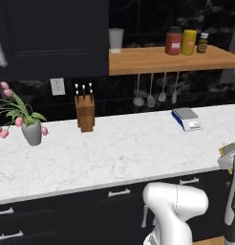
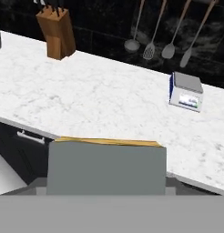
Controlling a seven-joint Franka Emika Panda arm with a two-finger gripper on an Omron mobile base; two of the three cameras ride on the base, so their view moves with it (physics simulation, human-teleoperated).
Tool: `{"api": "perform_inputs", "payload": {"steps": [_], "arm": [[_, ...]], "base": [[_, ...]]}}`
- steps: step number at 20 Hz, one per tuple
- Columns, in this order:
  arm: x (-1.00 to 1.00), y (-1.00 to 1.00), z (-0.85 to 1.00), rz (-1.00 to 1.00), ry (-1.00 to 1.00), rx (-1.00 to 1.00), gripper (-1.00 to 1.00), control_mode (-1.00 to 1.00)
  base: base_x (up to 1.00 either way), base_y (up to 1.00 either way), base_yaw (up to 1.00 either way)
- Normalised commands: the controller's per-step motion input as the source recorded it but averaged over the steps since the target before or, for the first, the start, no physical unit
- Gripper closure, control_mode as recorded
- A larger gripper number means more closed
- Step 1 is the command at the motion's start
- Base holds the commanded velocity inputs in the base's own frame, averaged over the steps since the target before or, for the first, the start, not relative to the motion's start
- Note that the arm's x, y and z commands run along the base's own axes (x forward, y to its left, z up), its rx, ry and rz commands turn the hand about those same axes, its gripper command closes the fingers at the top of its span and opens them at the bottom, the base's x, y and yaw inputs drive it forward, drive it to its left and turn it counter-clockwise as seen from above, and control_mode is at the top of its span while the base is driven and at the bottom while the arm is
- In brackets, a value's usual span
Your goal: Pick up the sponge from the counter and clean the cutting board by briefly scrubbing or pressing down on the cutting board. Once finished, release the sponge.
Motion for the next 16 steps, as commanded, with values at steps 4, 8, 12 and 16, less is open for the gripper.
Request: {"api": "perform_inputs", "payload": {"steps": [4, 8, 12, 16], "arm": [[0.00, 0.00, 0.00, 0.00, 0.00, 0.00, 1.00, 1.00], [0.00, 0.00, 0.00, 0.00, 0.00, 0.00, 1.00, 1.00], [0.00, 0.00, 0.00, 0.00, 0.00, 0.00, 1.00, 1.00], [0.00, 0.00, 0.00, 0.00, 0.00, 0.00, 1.00, 1.00]], "base": [[-0.64, -0.76, 0.00], [-0.16, -0.78, 0.00], [0.16, -0.84, 0.02], [0.11, -0.97, 0.03]]}}
